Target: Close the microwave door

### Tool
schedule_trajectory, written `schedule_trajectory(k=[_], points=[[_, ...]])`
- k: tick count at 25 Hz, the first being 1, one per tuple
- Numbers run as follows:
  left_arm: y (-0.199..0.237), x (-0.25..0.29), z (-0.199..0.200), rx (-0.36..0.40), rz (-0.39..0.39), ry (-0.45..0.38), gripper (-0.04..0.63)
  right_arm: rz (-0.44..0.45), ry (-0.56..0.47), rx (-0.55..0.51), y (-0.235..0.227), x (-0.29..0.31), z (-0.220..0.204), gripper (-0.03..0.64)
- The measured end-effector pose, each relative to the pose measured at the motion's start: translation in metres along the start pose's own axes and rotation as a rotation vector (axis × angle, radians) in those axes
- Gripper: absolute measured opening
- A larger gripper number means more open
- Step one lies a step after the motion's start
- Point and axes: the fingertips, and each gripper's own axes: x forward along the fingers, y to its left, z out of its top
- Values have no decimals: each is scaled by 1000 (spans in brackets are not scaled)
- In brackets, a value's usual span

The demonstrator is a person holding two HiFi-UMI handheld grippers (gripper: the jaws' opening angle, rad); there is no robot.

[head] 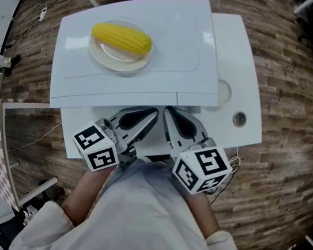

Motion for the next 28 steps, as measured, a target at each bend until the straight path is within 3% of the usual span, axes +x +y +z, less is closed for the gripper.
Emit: schedule_trajectory(k=[6, 11, 20, 28], points=[[-5, 0, 1, -8, -13, -15, 18, -7, -15, -12, 1, -6, 3, 23], [-5, -6, 3, -15, 26, -65, 18, -15, -46, -35, 5, -18, 9, 23], [-25, -15, 3, 39, 37, -120, 18, -76, -109, -100, 4, -54, 18, 23], [-45, -19, 0, 89, 52, -134, 18, -93, -105, -179, 5, -91, 16, 23]])
